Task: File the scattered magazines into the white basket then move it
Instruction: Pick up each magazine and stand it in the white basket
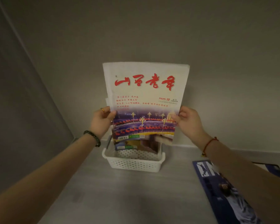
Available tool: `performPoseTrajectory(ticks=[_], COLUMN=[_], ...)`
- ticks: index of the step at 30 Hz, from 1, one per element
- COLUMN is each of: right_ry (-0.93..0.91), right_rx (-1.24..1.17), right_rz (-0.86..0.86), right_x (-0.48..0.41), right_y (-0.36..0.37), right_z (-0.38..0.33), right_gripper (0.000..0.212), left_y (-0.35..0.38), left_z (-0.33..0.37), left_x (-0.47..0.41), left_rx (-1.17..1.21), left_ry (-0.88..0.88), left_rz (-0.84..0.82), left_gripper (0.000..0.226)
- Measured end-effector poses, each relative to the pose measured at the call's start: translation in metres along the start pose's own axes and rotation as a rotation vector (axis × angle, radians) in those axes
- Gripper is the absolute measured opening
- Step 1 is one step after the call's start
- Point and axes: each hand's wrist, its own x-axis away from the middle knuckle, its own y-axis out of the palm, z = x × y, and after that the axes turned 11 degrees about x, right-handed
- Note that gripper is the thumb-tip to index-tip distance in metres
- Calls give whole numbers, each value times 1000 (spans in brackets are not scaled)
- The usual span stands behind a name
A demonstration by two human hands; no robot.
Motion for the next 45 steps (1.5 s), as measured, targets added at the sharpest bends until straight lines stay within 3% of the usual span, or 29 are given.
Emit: performPoseTrajectory(ticks=[14, 19, 20, 24, 27, 33, 36, 41, 45], right_ry=[218, 261, 282, 331, 268, 156, 208, 319, 328], right_rx=[210, 212, 190, 110, 226, 308, 311, 224, 179], right_rz=[30, 125, 164, 222, 132, 80, 3, -95, -16], right_x=[-25, -31, -31, -34, -34, -37, -38, -24, 1], right_y=[110, 120, 120, 121, 125, 122, 115, 84, 29], right_z=[56, 70, 71, 76, 74, 68, 67, 67, 79], right_gripper=[14, 6, 3, 28, 17, 16, 19, 41, 36], left_y=[-33, -32, -32, -25, -20, -25, -22, -17, -11], left_z=[-113, -129, -131, -134, -135, -134, -132, -123, -111], left_x=[-55, -63, -65, -70, -72, -74, -71, -54, -29], left_rx=[-3, -29, -29, -57, -90, -84, -134, -121, -44], left_ry=[-248, -212, -191, -175, -176, -167, -201, -244, -238], left_rz=[233, 318, 310, 197, 164, 174, 142, 250, 331], left_gripper=[17, 19, 23, 37, 29, 26, 30, 51, 55])
